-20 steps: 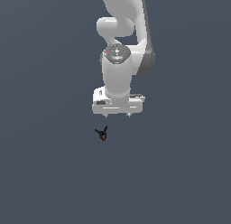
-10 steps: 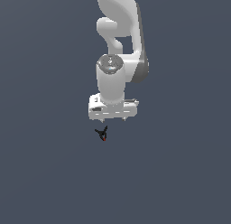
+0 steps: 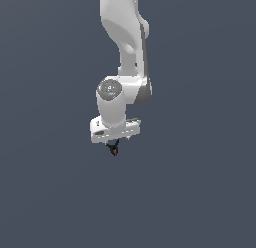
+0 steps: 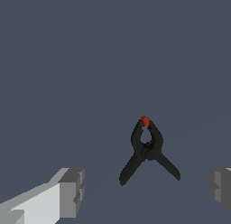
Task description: Pick up the object and move it to a goal position.
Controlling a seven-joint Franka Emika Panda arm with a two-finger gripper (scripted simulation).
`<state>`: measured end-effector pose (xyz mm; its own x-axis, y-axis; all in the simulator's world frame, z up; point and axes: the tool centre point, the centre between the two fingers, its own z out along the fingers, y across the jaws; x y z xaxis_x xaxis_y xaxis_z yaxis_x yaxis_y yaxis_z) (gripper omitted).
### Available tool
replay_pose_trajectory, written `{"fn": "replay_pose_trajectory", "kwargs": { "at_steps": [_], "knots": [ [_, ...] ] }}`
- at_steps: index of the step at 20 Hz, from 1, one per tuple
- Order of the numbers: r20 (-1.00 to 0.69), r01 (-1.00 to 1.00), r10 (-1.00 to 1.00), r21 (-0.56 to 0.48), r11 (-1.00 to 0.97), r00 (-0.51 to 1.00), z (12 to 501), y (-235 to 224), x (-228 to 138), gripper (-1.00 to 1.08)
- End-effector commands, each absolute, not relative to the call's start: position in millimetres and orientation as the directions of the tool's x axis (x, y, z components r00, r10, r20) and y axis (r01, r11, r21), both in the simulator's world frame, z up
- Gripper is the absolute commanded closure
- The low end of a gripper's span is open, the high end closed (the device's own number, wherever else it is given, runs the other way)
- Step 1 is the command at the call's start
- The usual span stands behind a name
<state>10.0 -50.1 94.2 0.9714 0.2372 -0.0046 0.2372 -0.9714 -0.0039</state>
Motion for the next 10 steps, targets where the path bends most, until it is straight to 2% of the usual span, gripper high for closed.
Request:
{"fn": "replay_pose_trajectory", "kwargs": {
  "at_steps": [1,10],
  "knots": [
    [-0.002,0.268,0.268,-0.002,-0.963,0.963,83,-58,10,-0.92],
    [0.0,0.316,0.316,0.0,-0.949,0.949,64,-71,9,-0.92]
  ]
}}
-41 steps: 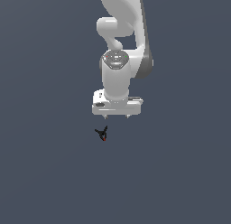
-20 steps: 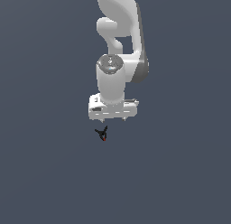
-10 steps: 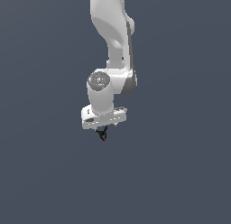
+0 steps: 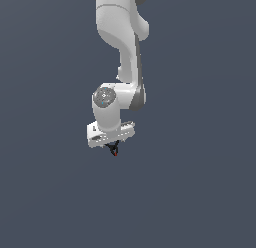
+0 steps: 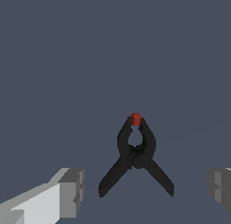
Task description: Pick up the object and move it to a goal position.
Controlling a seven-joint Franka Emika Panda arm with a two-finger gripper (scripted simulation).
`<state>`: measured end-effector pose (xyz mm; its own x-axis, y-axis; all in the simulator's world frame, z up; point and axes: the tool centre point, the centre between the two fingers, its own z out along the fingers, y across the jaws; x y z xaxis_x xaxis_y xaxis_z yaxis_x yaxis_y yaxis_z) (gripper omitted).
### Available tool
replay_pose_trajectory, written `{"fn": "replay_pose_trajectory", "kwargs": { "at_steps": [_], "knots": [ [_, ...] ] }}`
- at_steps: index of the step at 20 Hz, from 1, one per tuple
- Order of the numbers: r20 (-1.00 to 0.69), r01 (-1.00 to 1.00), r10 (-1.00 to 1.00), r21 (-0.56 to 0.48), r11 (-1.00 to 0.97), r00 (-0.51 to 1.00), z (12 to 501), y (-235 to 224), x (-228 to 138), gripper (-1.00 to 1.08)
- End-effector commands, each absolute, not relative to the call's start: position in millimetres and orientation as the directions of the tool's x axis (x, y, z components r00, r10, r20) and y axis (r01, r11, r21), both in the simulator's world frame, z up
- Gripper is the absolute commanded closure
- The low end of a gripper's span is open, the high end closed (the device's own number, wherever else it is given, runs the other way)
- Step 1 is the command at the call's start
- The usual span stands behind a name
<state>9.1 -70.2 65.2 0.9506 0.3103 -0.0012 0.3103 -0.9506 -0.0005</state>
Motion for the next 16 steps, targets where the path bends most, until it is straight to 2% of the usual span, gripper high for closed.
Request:
{"fn": "replay_pose_trajectory", "kwargs": {
  "at_steps": [1,7,16],
  "knots": [
    [0.0,0.316,0.316,0.0,-0.949,0.949,64,-71,9,-0.92],
    [-0.001,0.313,0.313,0.0,-0.95,0.95,56,-71,9,-0.92],
    [0.0,0.316,0.316,0.0,-0.949,0.949,17,-71,8,-0.92]
  ]
}}
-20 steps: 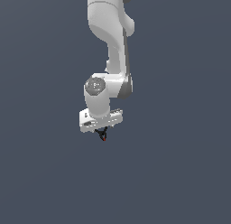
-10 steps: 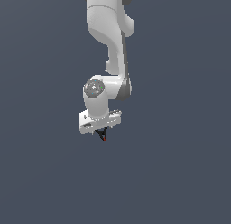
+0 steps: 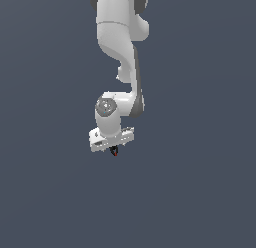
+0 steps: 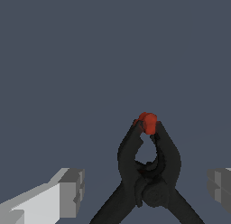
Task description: Pick up the object and move it to a goal position.
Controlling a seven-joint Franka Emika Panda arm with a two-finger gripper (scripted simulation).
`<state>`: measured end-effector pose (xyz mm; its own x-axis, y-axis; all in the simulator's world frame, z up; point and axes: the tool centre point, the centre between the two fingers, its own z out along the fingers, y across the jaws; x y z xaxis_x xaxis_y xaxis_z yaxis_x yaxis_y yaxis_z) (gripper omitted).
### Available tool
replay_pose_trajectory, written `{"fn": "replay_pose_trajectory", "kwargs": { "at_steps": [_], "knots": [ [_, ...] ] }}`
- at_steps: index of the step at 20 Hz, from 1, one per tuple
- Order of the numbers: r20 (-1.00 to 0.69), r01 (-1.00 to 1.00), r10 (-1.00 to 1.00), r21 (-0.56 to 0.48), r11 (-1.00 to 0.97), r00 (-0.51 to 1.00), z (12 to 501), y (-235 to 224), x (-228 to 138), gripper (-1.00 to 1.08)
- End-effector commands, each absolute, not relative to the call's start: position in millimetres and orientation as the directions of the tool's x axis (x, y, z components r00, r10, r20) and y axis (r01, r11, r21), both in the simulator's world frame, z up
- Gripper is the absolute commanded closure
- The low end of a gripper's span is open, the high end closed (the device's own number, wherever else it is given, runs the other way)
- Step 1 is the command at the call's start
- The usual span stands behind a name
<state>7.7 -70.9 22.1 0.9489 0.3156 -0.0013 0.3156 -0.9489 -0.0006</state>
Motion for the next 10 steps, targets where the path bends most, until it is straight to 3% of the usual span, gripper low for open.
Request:
{"fn": "replay_pose_trajectory", "kwargs": {
  "at_steps": [1,4,5,10],
  "knots": [
    [0.0,0.316,0.316,0.0,-0.949,0.949,15.4,-71.1,8.4,-0.92],
    [0.0,0.316,0.316,0.0,-0.949,0.949,13.5,-71.3,9.1,-0.92],
    [0.0,0.316,0.316,0.0,-0.949,0.949,13.5,-71.3,9.1,1.08],
    [0.0,0.316,0.316,0.0,-0.949,0.949,13.5,-71.3,9.1,1.08]
  ]
}}
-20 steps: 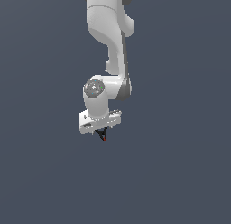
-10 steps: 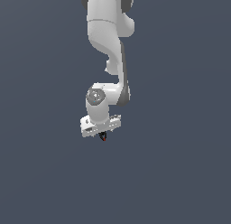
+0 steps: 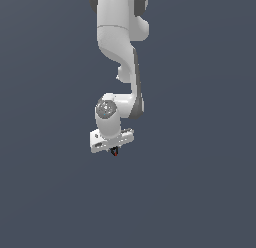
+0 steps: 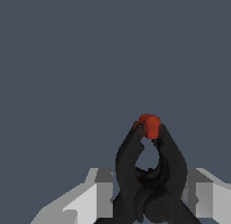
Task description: Pick up the object and move it to a goal position.
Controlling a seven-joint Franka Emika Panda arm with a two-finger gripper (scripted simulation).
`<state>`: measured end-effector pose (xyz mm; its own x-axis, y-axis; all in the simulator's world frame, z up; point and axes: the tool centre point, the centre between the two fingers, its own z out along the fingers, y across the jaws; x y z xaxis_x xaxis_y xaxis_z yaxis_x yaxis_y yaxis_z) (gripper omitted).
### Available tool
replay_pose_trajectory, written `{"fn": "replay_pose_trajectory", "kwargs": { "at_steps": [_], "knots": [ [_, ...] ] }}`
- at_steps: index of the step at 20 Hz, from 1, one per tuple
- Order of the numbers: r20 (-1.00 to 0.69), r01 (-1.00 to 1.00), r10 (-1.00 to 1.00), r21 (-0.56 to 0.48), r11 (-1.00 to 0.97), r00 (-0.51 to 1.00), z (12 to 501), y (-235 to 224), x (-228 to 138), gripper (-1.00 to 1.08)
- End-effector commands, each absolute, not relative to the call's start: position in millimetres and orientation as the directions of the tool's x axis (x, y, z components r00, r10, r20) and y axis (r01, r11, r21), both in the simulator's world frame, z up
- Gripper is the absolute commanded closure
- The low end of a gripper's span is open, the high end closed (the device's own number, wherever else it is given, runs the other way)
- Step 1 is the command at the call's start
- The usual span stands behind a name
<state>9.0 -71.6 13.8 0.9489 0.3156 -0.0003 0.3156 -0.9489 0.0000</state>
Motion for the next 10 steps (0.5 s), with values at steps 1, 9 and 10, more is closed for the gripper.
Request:
{"fn": "replay_pose_trajectory", "kwargs": {
  "at_steps": [1,9,10],
  "knots": [
    [0.0,0.316,0.316,0.0,-0.949,0.949,14,-71,9,1.08],
    [0.0,0.316,0.316,0.0,-0.949,0.949,18,-65,9,1.08],
    [0.0,0.316,0.316,0.0,-0.949,0.949,20,-61,9,1.08]
  ]
}}
